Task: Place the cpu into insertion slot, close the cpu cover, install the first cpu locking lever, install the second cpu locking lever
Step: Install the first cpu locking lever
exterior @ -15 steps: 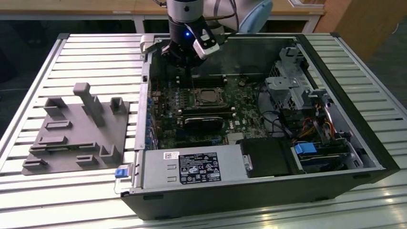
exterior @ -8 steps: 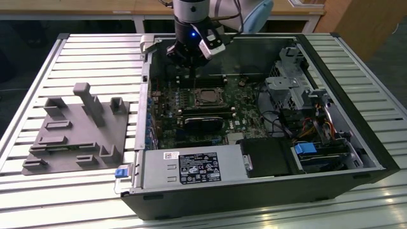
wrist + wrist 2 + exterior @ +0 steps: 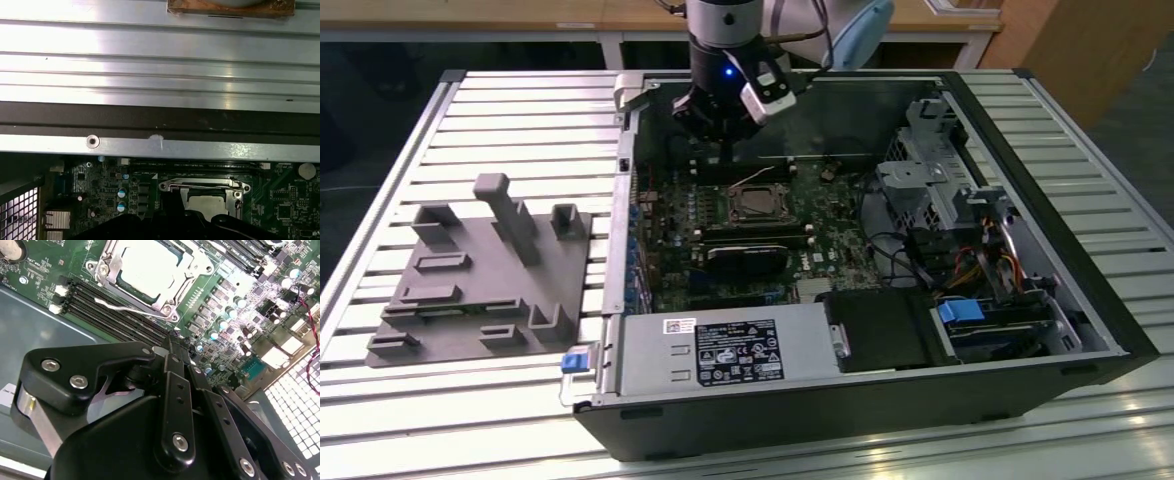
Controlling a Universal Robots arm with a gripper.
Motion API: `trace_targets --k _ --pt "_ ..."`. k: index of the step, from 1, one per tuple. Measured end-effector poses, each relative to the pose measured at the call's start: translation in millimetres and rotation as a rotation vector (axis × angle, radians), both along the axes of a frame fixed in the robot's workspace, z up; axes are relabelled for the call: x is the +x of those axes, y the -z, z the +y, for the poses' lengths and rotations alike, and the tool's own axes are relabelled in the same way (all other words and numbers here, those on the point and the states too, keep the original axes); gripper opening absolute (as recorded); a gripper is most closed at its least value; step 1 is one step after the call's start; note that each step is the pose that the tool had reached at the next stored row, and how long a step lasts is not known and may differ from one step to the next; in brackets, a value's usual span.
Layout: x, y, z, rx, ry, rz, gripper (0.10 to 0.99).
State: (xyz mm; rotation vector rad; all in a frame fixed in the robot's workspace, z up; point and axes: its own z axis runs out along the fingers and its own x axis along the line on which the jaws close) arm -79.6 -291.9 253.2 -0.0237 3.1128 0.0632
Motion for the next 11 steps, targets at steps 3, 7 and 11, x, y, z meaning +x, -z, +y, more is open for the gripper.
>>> trace_targets --k 3,7,11 --pt "1.2 0.3 0.0 0.0 0.0 -0.0001 0.106" --pt "2.9 0.9 0.0 0.015 0.0 0.0002 0.106" --pt "4.0 2.4 0.1 0.054 0.0 -0.0003 0.106"
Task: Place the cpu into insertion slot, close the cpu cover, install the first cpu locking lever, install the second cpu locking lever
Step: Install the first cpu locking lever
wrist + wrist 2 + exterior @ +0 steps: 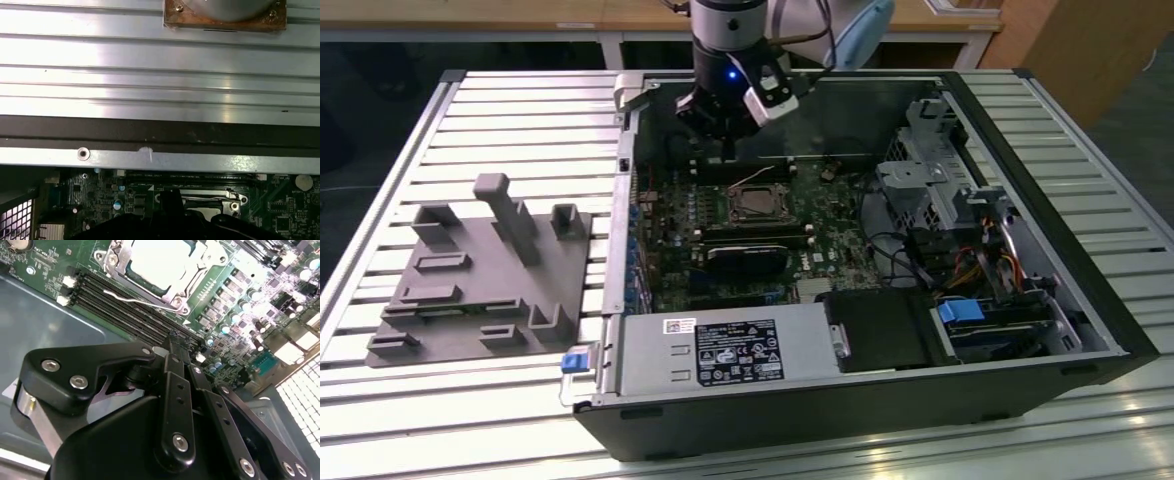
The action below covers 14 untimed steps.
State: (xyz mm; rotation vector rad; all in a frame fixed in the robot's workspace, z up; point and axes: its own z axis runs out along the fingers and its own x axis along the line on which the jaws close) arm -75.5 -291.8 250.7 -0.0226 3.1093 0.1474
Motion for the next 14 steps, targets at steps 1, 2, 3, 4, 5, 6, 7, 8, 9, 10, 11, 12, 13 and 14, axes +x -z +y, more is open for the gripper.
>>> trace_targets --k 1,2,3,4,5,6,7,8,9,10,11,12,13,14 --pt "0.4 0.5 0.0 0.0 0.0 0.0002 0.106" --pt "1.2 0.9 -0.1 0.0 0.0 0.0004 0.106" --pt "2.5 1.5 -0.1 0.0 0.0 0.0004 0.106" --pt "4.0 2.2 -0.1 0.0 0.0 0.0003 0.106" --pt "6.0 2.9 -0.1 0.0 0.0 0.0003 0.106" --pt "8.0 3.7 -0.1 0.0 0.0 0.0003 0.106" --pt "9.9 4.6 -0.1 0.0 0.0 0.0003 0.106" --pt "11.8 5.5 -0.1 0.0 0.0 0.0004 0.106" --pt "13.7 6.3 -0.1 0.0 0.0 0.0004 0.106" --pt "16.0 8.0 -0.1 0.0 0.0 0.0002 0.106" --pt "16.7 8.6 -0.1 0.0 0.0 0.0002 0.106" --pt "17.6 9.8 -0.1 0.0 0.0 0.0003 0.106" --pt "18.1 10.4 -0.1 0.0 0.0 0.0002 0.106" --pt "18.3 10.8 -0.1 0.0 -0.002 0.0002 0.106"
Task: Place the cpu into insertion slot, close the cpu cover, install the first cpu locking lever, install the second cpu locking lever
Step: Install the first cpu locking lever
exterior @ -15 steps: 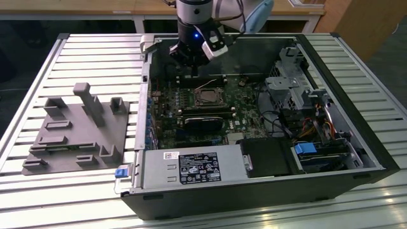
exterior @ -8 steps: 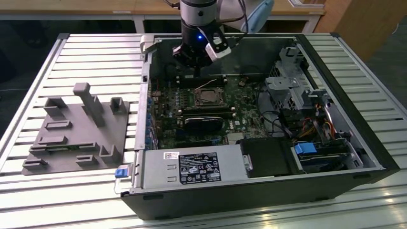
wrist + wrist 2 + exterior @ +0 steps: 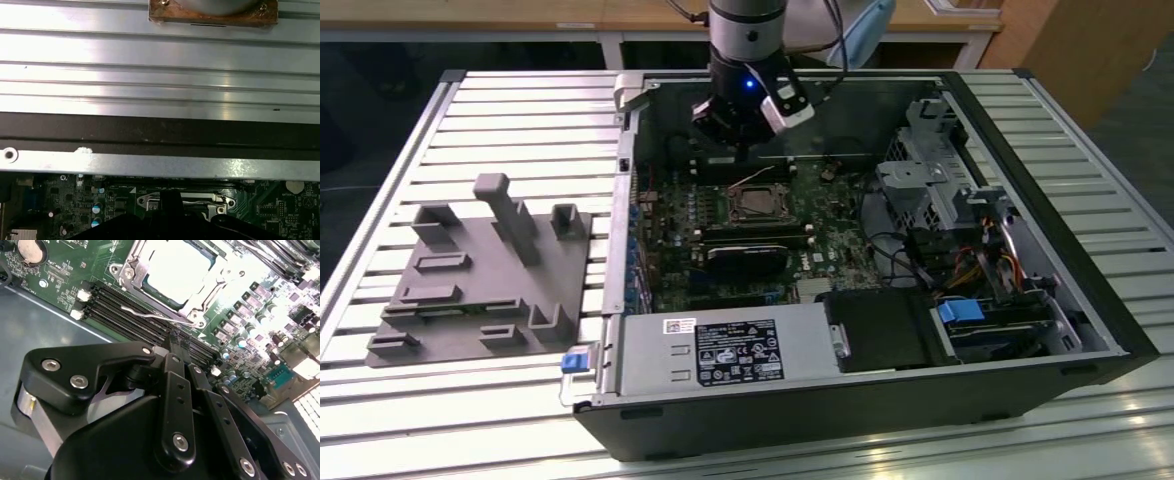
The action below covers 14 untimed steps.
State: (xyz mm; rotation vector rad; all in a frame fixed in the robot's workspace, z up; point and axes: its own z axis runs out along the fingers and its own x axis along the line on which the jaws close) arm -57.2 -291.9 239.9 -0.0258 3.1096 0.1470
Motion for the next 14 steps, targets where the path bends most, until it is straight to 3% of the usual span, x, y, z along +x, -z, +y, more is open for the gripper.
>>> trace_targets --k 14 --pt "10.2 8.8 0.0 0.0 -0.009 -0.0002 0.106"
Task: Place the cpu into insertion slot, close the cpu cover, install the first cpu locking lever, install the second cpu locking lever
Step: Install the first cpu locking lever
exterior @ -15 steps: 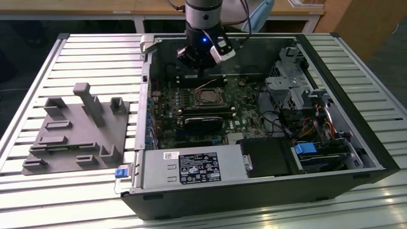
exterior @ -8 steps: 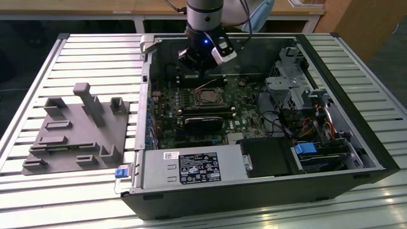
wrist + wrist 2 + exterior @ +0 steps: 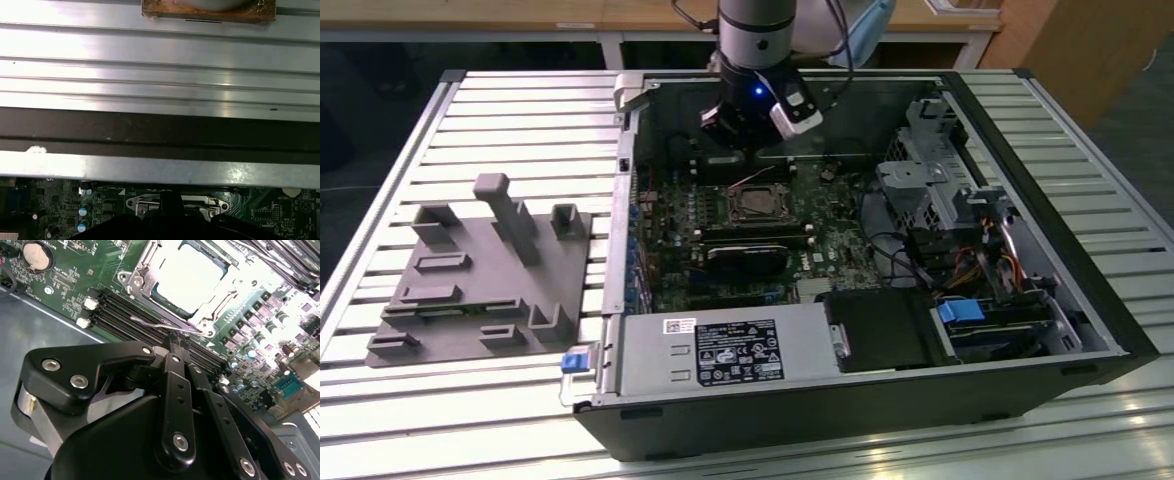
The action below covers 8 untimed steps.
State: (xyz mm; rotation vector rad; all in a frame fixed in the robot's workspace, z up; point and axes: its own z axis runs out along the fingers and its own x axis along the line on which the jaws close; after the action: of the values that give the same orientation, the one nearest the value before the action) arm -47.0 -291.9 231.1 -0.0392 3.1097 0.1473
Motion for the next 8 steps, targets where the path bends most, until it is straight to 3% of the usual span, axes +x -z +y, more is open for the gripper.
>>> trace_targets --k 8 --pt "3.7 3.6 0.4 0.0 0.0 0.0 0.106"
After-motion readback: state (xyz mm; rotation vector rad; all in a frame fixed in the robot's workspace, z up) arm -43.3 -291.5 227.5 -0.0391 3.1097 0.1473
